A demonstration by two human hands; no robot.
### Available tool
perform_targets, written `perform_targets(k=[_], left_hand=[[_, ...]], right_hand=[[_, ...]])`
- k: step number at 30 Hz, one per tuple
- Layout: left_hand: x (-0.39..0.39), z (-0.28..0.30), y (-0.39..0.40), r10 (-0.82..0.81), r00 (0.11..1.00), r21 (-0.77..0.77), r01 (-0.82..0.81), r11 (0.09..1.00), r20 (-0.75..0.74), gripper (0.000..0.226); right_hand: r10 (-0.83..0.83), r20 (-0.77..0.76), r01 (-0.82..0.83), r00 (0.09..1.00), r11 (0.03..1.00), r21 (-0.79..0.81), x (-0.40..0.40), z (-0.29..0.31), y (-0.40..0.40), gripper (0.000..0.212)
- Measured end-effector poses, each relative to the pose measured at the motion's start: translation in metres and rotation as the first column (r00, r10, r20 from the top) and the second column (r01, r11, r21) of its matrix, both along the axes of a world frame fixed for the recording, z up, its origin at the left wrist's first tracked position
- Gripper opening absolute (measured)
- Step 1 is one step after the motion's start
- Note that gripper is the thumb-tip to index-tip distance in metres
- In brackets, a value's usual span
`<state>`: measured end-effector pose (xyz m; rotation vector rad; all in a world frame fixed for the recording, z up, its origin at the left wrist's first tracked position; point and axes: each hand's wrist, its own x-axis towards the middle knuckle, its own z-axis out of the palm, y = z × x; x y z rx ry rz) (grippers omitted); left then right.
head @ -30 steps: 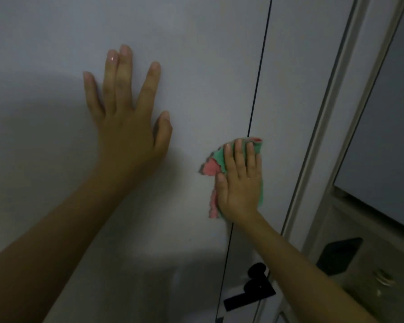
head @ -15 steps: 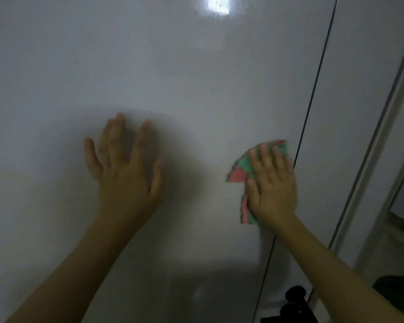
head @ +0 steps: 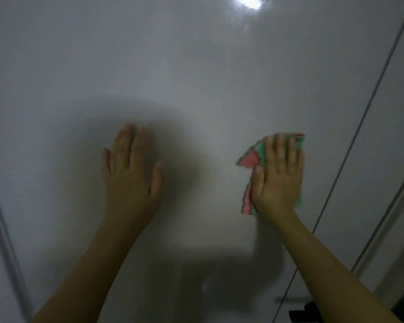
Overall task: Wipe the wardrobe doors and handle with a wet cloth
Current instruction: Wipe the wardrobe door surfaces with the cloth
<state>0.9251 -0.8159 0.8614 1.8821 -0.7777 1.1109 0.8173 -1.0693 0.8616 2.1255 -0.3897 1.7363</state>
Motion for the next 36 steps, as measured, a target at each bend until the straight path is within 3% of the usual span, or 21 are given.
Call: perform_targets(k=[2,4,8,11,15,17,20,23,28,33,36], left_hand=[[0.009,-0.003,0.018,0.036,0.999,-0.015,-0.037,0.999,-0.02,0.064],[0.02,-0.007,0.031,0.07,0.996,-0.022,-0.072,0.997,-0.061,0.066],[0.035,-0.012,0.042,0.085,0.993,-0.023,-0.088,0.996,-0.087,0.068],[0.04,-0.019,0.06,0.076,0.99,-0.01,-0.077,0.997,-0.116,0.068],[0.047,-0.032,0.092,0.073,0.983,-0.028,-0.079,0.996,-0.17,0.069],[0.053,-0.038,0.106,0.07,0.981,-0.024,-0.075,0.997,-0.183,0.069],[0.063,-0.041,0.125,0.079,0.978,-0.011,-0.082,0.997,-0.191,0.069],[0.071,-0.04,0.136,0.079,0.978,-0.015,-0.084,0.996,-0.195,0.069],[0.066,-0.05,0.149,0.038,0.98,-0.016,-0.042,0.999,-0.197,0.069],[0.081,-0.061,0.163,0.023,0.984,-0.056,-0.033,0.998,-0.177,0.069],[0.095,-0.062,0.167,0.036,0.984,-0.082,-0.052,0.995,-0.176,0.069]], right_hand=[[-0.06,0.207,0.004,0.976,0.966,0.258,0.021,0.008,0.025,0.056],[-0.076,0.278,-0.034,0.958,0.928,0.371,0.052,0.008,0.064,0.06],[0.036,-0.054,-0.036,0.998,0.999,0.001,0.065,-0.008,0.088,0.054],[0.024,-0.105,-0.036,0.994,0.994,-0.105,0.037,-0.015,0.057,0.052],[-0.128,0.195,0.084,0.972,0.972,0.219,0.048,-0.001,0.063,0.054],[-0.114,0.232,0.03,0.966,0.942,0.336,0.082,0.009,0.11,0.06],[0.109,-0.021,-0.108,0.994,0.993,0.047,0.132,0.0,0.183,0.062],[0.141,-0.17,-0.167,0.975,0.975,-0.145,0.145,-0.015,0.199,0.055],[0.036,-0.258,-0.106,0.965,0.959,-0.261,0.118,-0.022,0.167,0.056],[0.084,-0.124,-0.094,0.989,0.992,-0.079,0.166,-0.008,0.223,0.067],[0.088,-0.307,-0.176,0.947,0.946,-0.272,0.188,-0.032,0.249,0.068]])
